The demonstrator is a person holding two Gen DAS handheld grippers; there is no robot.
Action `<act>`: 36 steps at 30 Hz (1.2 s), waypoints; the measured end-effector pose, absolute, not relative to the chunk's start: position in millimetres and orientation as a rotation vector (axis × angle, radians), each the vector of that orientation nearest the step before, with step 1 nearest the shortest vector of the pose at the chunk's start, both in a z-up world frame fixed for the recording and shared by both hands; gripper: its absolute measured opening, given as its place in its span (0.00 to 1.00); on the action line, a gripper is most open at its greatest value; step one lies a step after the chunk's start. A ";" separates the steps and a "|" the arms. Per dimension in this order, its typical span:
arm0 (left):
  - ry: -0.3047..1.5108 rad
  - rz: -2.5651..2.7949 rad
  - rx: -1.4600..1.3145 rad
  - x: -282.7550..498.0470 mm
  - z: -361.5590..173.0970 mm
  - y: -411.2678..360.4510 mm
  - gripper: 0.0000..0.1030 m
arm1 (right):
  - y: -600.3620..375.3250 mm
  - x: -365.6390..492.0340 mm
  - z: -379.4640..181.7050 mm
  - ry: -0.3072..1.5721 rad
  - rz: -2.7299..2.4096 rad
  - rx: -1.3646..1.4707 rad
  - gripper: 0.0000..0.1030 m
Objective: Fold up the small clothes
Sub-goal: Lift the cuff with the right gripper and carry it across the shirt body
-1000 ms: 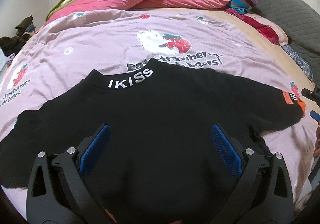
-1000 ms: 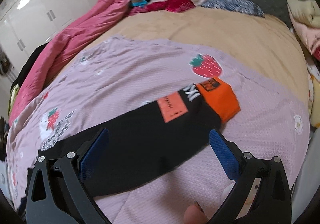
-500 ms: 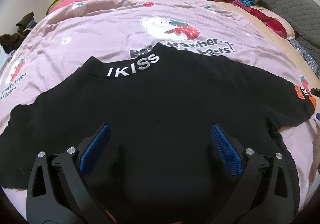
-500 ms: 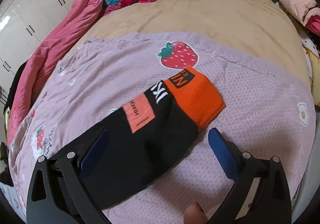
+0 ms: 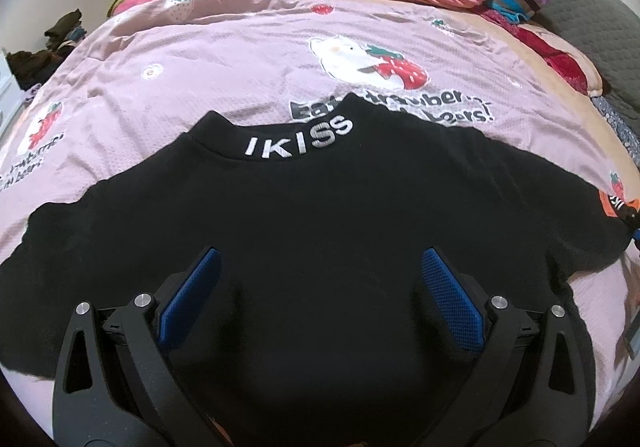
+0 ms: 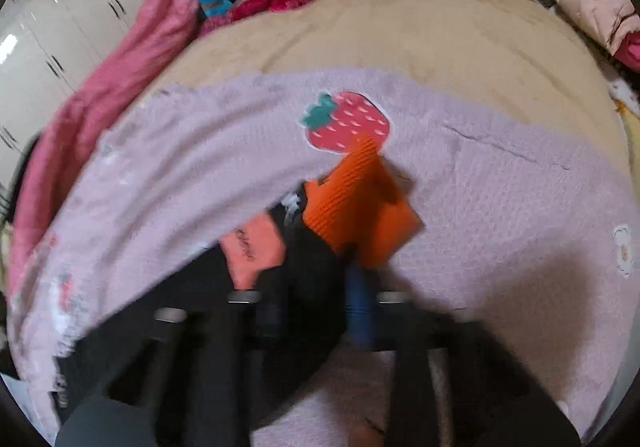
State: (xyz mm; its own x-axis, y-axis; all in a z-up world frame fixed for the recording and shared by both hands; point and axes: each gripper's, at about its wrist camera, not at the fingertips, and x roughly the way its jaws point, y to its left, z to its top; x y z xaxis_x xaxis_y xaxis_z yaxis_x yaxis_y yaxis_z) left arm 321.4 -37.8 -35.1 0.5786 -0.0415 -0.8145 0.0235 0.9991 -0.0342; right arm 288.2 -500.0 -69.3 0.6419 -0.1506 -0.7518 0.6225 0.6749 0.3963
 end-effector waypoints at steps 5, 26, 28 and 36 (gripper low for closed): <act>0.942 -0.048 -0.043 318.4 -21.2 -31.2 0.92 | -489.7 282.8 -50.9 0.685 -0.424 0.697 0.12; 0.876 -0.033 -0.161 296.8 27.8 5.7 0.92 | -417.4 261.4 33.5 0.479 -0.092 0.602 0.12; 0.868 -0.030 -0.163 294.6 30.7 7.9 0.92 | -410.6 262.0 37.8 0.475 -0.070 0.581 0.12; 0.864 -0.039 -0.194 283.7 37.6 17.4 0.92 | -375.8 262.0 53.4 0.446 0.035 0.497 0.12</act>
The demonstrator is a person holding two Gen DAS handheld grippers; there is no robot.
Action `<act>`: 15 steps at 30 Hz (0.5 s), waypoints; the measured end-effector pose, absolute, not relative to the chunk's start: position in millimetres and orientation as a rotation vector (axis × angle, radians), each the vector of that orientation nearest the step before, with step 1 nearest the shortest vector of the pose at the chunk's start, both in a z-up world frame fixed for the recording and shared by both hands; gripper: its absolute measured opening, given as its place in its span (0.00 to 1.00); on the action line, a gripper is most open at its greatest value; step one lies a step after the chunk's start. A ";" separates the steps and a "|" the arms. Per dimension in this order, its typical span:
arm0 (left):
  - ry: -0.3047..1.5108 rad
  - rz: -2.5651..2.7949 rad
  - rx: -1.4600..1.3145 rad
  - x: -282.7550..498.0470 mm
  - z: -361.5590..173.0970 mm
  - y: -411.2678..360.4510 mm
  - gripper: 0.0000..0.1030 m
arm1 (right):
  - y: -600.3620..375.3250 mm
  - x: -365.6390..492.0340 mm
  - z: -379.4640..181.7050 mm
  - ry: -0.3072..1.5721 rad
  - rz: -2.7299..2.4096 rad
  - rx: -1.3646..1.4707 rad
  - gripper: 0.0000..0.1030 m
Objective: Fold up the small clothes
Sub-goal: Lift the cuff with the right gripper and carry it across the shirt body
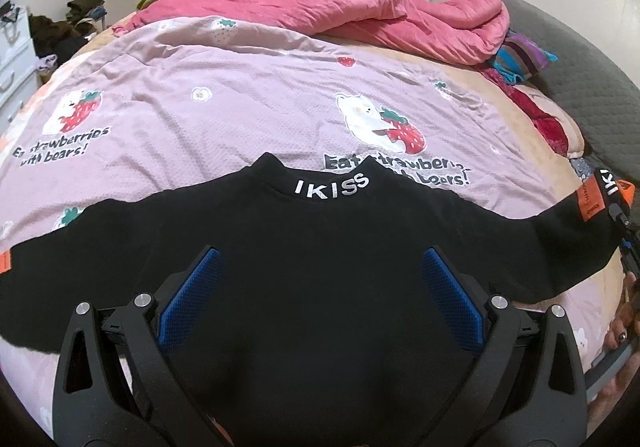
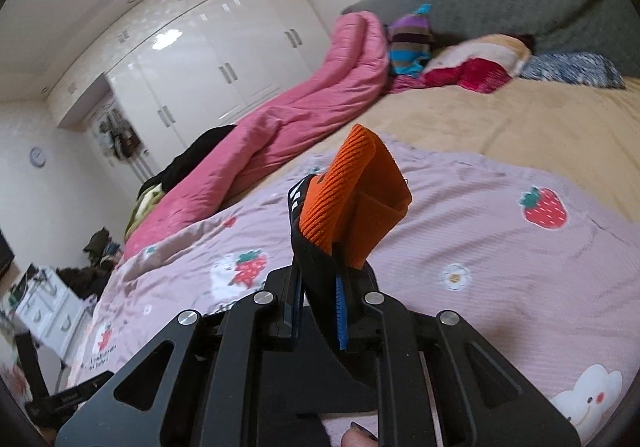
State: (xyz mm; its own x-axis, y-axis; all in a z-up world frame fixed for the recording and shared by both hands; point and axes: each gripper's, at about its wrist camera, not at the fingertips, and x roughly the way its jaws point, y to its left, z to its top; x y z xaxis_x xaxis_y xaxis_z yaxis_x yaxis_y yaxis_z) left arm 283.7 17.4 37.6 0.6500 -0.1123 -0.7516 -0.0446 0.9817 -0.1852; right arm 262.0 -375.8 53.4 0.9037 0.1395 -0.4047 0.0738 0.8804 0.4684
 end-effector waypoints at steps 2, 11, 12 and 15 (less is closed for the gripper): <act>0.857 -0.030 -0.195 279.8 38.8 21.8 0.92 | -367.7 261.6 54.7 0.445 0.051 0.486 0.12; 0.885 -0.022 -0.258 262.5 29.7 51.6 0.92 | -323.8 261.1 62.5 0.444 0.161 0.406 0.12; 0.894 -0.022 -0.271 261.9 27.1 55.1 0.92 | -319.6 260.1 63.0 0.445 0.171 0.398 0.11; 0.911 -0.052 -0.332 260.1 21.7 66.8 0.92 | -302.3 259.2 65.1 0.447 0.206 0.365 0.11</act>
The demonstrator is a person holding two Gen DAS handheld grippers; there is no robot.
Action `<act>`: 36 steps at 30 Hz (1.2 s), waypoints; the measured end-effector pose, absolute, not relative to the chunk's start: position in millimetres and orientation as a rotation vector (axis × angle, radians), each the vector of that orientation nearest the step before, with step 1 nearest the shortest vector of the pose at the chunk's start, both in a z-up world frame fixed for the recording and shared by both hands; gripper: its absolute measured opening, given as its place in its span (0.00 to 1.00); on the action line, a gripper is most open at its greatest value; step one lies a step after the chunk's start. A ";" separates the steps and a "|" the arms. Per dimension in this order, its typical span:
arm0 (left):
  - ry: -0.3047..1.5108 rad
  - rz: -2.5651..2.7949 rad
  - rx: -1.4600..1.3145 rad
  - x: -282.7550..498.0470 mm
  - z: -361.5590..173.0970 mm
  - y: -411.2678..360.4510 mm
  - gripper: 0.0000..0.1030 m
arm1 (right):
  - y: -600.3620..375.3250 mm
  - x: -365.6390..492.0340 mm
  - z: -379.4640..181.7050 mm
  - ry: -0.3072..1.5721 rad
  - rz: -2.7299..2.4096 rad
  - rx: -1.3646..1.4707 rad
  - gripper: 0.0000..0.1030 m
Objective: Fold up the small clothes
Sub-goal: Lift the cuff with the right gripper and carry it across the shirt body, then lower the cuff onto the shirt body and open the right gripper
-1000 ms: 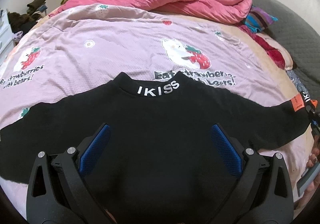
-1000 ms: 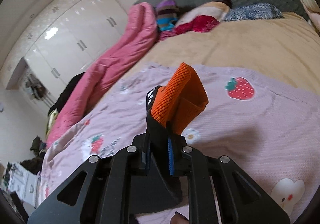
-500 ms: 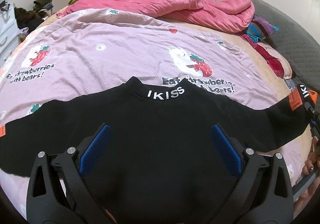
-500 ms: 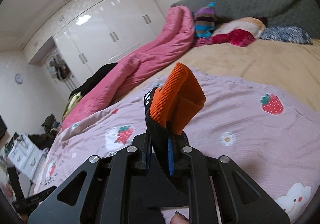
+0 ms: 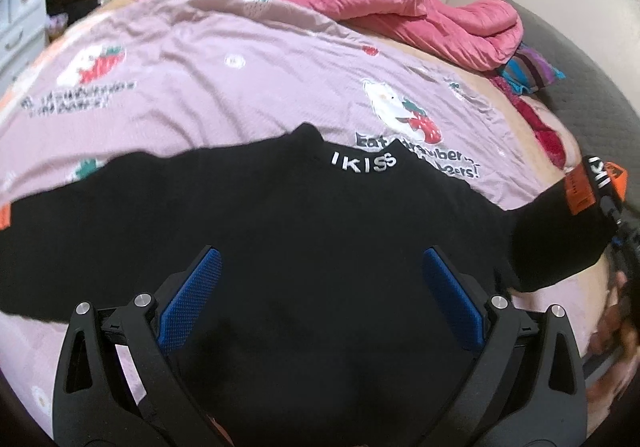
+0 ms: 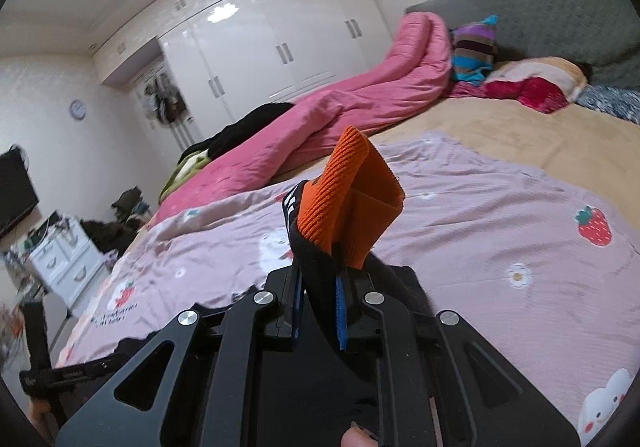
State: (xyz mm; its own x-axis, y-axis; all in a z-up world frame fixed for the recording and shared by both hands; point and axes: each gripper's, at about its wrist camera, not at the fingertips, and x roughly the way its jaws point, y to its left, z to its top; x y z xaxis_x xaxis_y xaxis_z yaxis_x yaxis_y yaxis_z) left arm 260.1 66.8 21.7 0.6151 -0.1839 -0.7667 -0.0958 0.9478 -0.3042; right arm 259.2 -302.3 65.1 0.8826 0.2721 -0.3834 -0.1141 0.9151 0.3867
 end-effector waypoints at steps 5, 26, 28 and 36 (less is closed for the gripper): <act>0.891 -0.100 -0.415 254.9 21.2 77.9 0.92 | -267.9 255.3 64.9 0.462 0.262 0.310 0.11; 0.931 -0.241 -0.636 259.0 -0.5 96.9 0.92 | -150.6 249.8 26.8 0.569 0.404 0.123 0.11; 0.947 -0.250 -0.657 259.9 -7.0 98.7 0.92 | -143.1 250.4 21.2 0.581 0.410 0.114 0.11; 0.974 -0.265 -0.700 260.6 -23.8 110.1 0.92 | -130.0 260.0 -0.5 0.663 0.461 0.180 0.18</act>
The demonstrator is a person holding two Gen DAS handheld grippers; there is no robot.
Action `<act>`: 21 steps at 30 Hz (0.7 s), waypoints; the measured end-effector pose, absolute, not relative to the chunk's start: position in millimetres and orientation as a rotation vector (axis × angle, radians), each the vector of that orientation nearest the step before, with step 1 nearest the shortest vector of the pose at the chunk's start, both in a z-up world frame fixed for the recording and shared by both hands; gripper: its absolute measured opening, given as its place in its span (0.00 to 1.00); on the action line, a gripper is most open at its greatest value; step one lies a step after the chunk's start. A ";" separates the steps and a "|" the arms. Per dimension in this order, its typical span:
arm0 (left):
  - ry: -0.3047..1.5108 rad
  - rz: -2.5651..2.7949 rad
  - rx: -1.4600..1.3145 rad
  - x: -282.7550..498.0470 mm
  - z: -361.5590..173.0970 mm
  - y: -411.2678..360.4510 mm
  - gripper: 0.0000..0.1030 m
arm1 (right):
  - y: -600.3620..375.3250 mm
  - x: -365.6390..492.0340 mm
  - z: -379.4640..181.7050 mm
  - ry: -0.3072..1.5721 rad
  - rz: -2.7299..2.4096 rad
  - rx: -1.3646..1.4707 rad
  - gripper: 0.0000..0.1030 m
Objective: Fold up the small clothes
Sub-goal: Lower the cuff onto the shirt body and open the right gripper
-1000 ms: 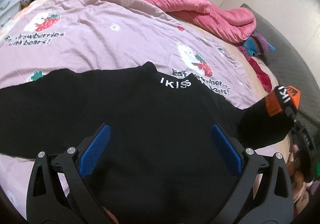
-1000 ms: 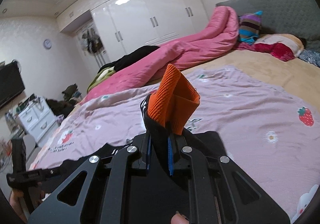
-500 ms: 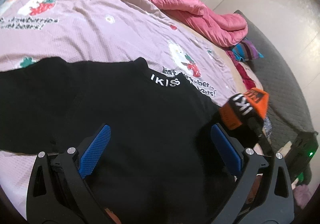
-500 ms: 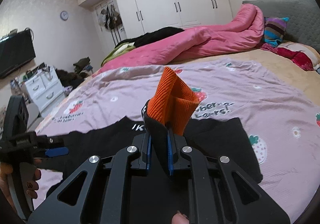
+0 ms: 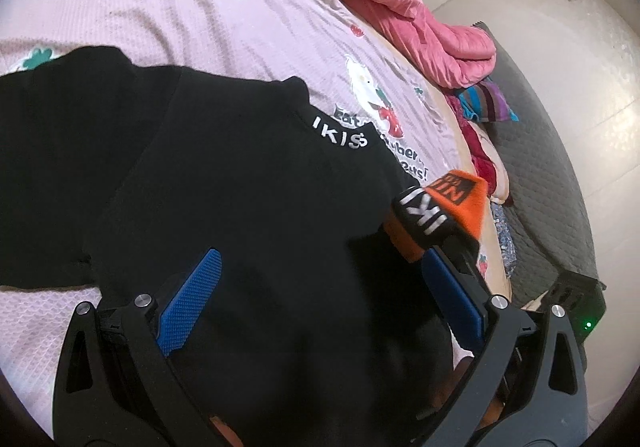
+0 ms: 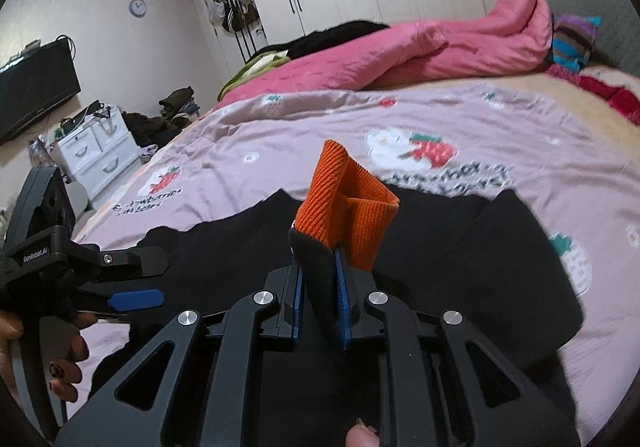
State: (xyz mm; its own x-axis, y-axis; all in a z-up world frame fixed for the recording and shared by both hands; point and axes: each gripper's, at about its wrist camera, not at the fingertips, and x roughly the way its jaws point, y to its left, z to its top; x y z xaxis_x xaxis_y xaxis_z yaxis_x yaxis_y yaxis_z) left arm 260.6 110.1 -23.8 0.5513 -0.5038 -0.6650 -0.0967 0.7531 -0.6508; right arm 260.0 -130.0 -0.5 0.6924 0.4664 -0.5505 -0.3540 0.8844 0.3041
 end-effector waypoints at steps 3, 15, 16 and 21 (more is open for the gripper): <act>0.985 -0.253 -0.706 260.0 -27.9 114.1 0.92 | -130.2 258.7 -4.8 0.698 0.498 0.202 0.27; 1.025 -0.294 -0.699 258.7 -37.5 99.0 0.91 | -171.3 236.7 21.9 0.657 0.503 0.231 0.36; 1.040 -0.299 -0.690 258.9 -40.3 93.2 0.90 | -178.9 234.6 24.4 0.646 0.480 0.222 0.36; 1.094 -0.311 -0.622 260.4 -53.0 66.7 0.82 | -198.7 236.1 28.7 0.636 0.419 0.173 0.39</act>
